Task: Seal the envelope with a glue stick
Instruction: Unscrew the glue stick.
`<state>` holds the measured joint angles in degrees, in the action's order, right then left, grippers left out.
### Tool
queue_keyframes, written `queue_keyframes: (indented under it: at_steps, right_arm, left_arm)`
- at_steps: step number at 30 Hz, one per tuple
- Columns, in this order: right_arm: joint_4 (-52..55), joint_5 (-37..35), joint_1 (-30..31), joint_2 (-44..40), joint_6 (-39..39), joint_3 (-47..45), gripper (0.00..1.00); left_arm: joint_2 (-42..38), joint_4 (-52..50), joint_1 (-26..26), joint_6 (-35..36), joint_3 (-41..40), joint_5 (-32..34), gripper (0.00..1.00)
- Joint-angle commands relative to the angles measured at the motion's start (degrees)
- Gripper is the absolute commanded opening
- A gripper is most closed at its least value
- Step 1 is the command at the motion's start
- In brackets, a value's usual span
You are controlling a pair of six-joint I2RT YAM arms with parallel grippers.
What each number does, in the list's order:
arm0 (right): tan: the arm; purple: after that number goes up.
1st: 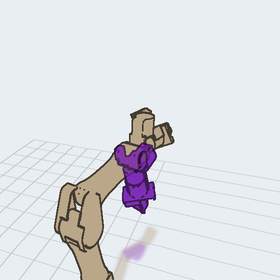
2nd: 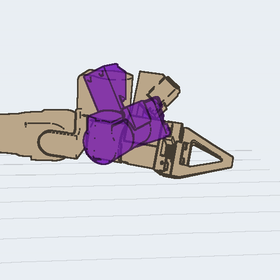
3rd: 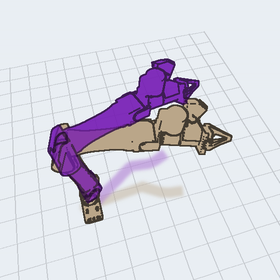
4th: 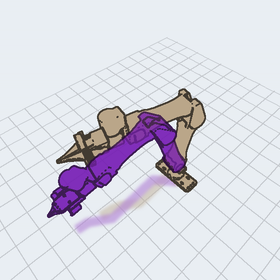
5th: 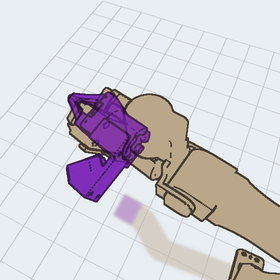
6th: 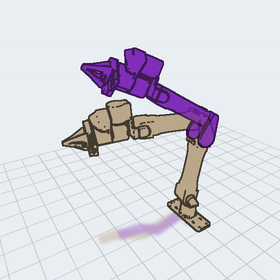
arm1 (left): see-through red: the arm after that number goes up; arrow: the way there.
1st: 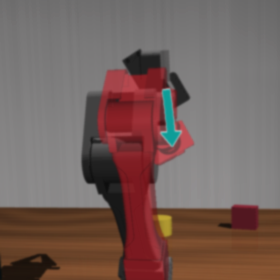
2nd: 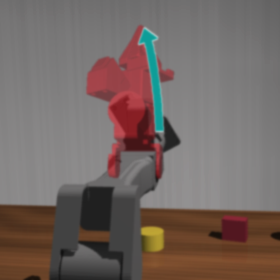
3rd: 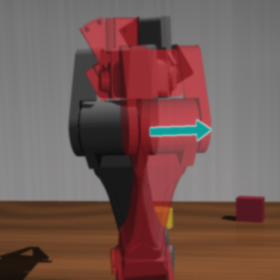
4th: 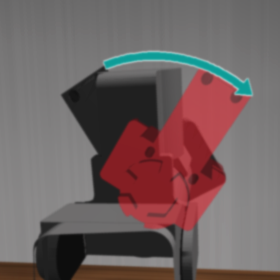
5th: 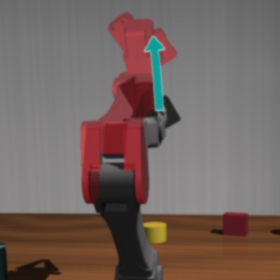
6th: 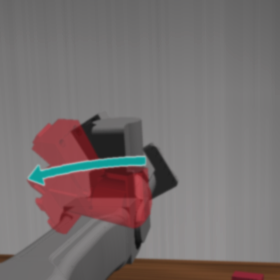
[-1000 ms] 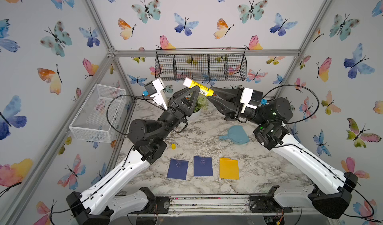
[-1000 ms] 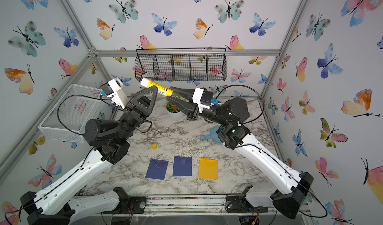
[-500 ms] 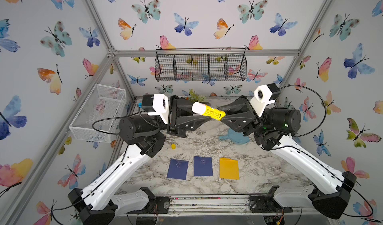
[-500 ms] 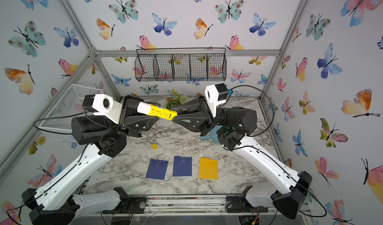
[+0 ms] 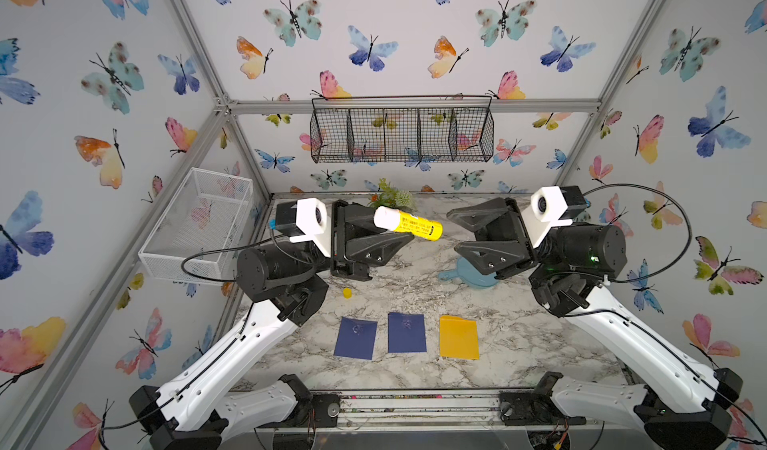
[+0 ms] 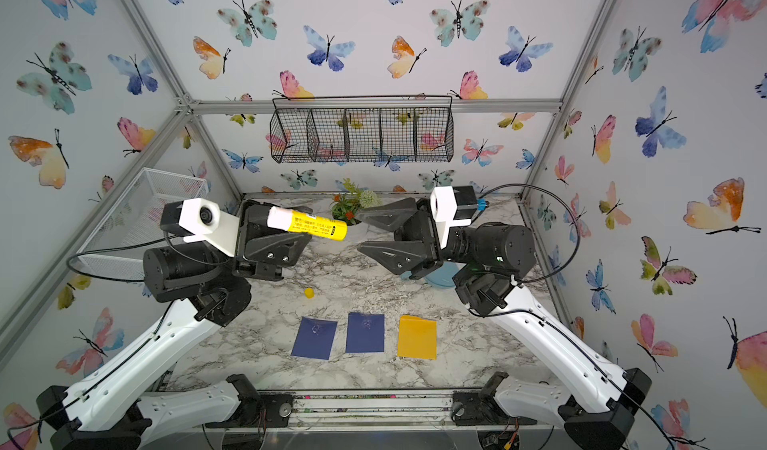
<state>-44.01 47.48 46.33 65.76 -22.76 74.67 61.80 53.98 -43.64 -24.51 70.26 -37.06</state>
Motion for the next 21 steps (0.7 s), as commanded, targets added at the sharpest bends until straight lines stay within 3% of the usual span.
queue_keyframes:
  at_steps: [1,5,8,15,21]
  right_arm:
    - [2.9,-7.4,-0.2,-0.1,15.2,-0.1,0.49]
    - [5.2,-8.6,-0.2,2.6,25.6,2.7,0.49]
    - [8.1,-10.3,-0.2,4.9,33.4,5.1,0.49]
    - [13.8,-15.2,-0.2,8.9,46.1,9.3,0.49]
    - [15.5,-16.4,-0.2,10.7,48.9,10.6,0.44]
  left_arm:
    - [-1.1,1.7,-0.2,-9.2,-2.2,16.6,0.00]
    - [-1.5,-3.9,-0.2,-17.4,-3.5,25.5,0.00]
    - [-1.6,-4.8,-0.2,-22.2,-4.6,28.7,0.00]
    - [-1.3,-5.9,-0.2,-27.3,-4.7,30.2,0.00]
    - [-1.2,-8.3,-0.2,-28.0,-3.4,29.8,0.00]
